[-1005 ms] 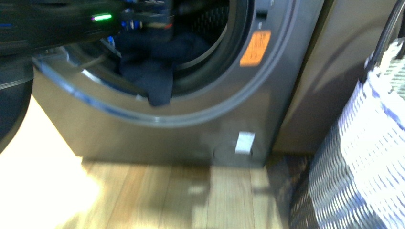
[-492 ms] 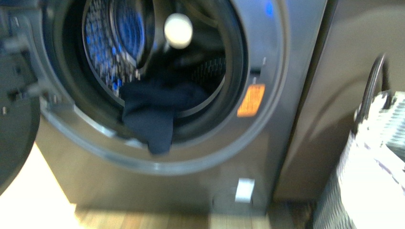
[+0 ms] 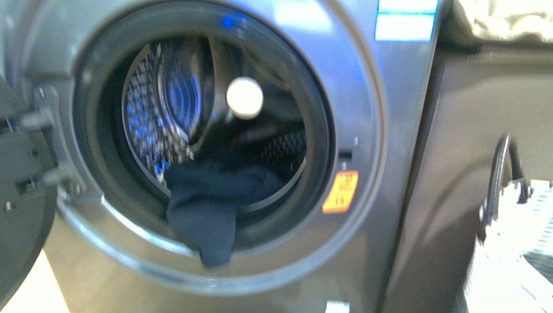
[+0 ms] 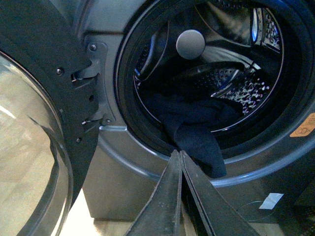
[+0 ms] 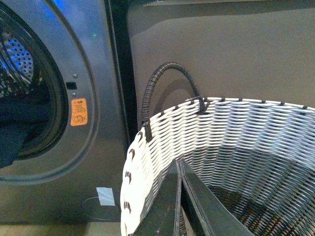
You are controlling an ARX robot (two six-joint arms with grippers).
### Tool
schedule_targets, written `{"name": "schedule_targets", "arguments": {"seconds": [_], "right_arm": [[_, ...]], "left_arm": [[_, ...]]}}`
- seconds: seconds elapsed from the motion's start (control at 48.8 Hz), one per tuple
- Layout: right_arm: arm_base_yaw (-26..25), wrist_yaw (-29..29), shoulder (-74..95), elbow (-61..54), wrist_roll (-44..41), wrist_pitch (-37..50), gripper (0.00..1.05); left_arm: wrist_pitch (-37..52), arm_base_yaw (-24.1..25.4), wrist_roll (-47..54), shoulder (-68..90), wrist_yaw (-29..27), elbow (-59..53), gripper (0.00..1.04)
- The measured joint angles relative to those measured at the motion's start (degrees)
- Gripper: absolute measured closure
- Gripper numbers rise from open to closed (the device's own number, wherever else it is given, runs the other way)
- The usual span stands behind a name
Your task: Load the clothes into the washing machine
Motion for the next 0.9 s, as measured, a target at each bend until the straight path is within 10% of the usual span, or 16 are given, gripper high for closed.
{"name": "schedule_targets", "arguments": {"seconds": [0.902], "right_arm": [[0.0, 0.0, 0.0, 0.0, 0.0, 0.0, 1.02]], "left_arm": [[-10.1, 0.0, 0.0, -19.5, -0.1, -8.7, 1.01]]}}
